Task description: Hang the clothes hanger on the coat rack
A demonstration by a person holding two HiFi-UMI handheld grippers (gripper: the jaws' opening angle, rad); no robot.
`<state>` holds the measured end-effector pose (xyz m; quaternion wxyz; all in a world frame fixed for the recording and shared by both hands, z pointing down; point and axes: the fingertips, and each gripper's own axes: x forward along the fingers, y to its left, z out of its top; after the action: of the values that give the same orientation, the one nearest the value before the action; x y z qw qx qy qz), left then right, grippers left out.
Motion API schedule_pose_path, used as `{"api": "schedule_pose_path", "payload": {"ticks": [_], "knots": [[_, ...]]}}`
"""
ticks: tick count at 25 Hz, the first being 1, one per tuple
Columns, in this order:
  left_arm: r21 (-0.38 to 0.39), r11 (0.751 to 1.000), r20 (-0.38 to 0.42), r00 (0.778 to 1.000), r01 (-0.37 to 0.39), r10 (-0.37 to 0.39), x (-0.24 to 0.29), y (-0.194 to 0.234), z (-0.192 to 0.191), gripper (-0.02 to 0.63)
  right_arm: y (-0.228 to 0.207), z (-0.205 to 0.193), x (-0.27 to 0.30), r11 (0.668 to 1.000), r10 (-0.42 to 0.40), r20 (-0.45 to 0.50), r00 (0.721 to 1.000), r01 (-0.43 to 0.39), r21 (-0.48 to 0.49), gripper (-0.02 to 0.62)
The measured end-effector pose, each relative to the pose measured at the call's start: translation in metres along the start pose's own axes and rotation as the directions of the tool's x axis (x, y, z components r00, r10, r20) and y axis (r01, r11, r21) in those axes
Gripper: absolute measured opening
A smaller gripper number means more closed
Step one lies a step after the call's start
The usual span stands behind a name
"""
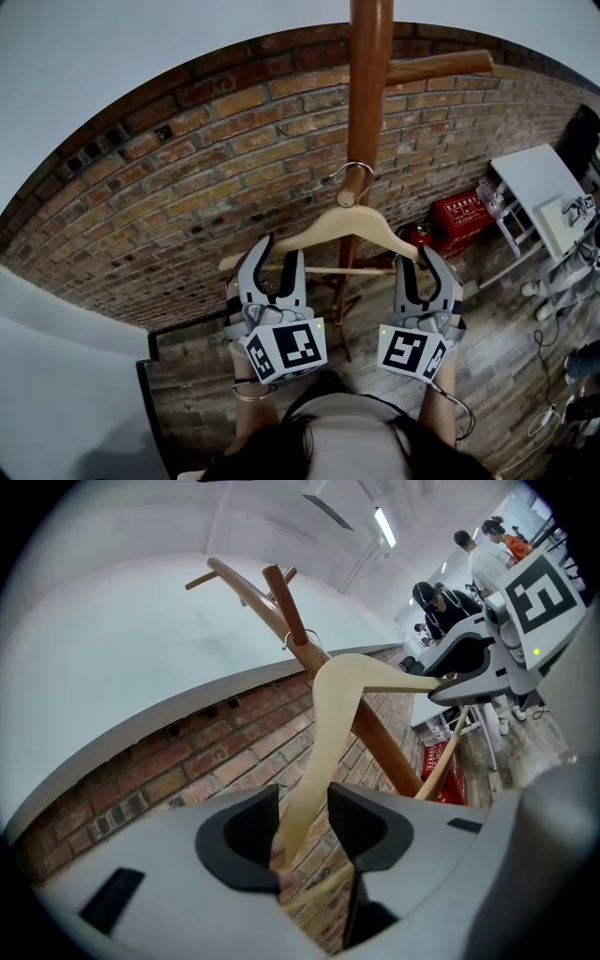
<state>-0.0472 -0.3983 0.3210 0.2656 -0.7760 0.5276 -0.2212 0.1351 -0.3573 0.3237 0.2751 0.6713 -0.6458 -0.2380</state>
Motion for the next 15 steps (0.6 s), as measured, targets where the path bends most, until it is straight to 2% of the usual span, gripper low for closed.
{"api": "schedule_pose_path", "payload": {"ticks": [15], "knots": [[-0.034,0.999,0.012,1.000,0.004,-0.003,-0.016,-0.001,0.001,0.156,0.007,-0.003,-0.012,0.999,0.032,-0.007,0.999,-0.032,0.028,0.127]]}}
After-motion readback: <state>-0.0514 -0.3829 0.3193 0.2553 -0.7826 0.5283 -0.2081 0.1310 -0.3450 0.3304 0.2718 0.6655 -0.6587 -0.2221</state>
